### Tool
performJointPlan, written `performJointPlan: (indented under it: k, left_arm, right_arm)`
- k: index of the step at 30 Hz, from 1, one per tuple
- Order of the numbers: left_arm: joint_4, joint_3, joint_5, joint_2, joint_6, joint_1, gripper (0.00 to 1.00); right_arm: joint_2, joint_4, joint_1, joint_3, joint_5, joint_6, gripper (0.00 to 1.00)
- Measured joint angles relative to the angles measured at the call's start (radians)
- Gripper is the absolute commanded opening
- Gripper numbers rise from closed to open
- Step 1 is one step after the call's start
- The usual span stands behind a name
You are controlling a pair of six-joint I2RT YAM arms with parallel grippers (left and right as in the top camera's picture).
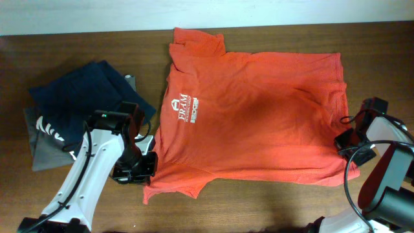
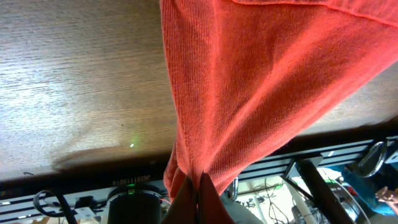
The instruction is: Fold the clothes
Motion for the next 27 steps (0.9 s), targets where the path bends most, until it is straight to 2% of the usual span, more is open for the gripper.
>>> performJointPlan:
  k: [6,8,11,13,17,18,20,22,24,27]
  left_arm:
    - [0.0,0.0,-0.003,0.0,0.0,0.0,0.02]
    - [0.001,0.0,-0.005,0.0,0.001,0.0,0.2]
    - [0.0,0.0,-0.014,0.0,-0.004,0.0,0.34]
    - [0.006,0.0,-0.016,0.0,-0.009,0.0,0.35]
    - [0.035,0.0,-0.016,0.0,-0.008,0.0,0.36]
    - [0.042,0.0,-0.016,0.0,-0.008,0.0,0.39]
    - [0.057,0.0,-0.016,0.0,-0.013,0.0,0.57]
    - [0.076,0.0,-0.014,0.0,-0.008,0.0,0.64]
    - [0.141,0.0,-0.014,0.0,-0.008,0.0,0.68]
    - [0.277,0.0,-0.014,0.0,-0.01,0.0,0.69]
  right_arm:
    - [0.002,0.011,-0.074,0.003,-0.018,0.009,0.08]
    - [0.002,0.019,-0.118,0.005,-0.037,0.013,0.07]
    - [0.002,0.035,-0.194,0.006,-0.066,0.01,0.08]
    - [0.002,0.052,-0.245,0.008,-0.13,-0.028,0.14]
    - [0.002,0.063,-0.293,0.013,-0.258,-0.114,0.15]
    - [0.002,0.063,-0.294,0.014,-0.281,-0.13,0.15]
    - [0.0,0.066,-0.294,0.015,-0.334,-0.154,0.15]
    - [-0.003,0.075,-0.294,0.018,-0.37,-0.168,0.15]
    - [-0.01,0.112,-0.294,0.022,-0.436,-0.199,0.18]
    - [-0.021,0.196,-0.285,0.034,-0.621,-0.287,0.22]
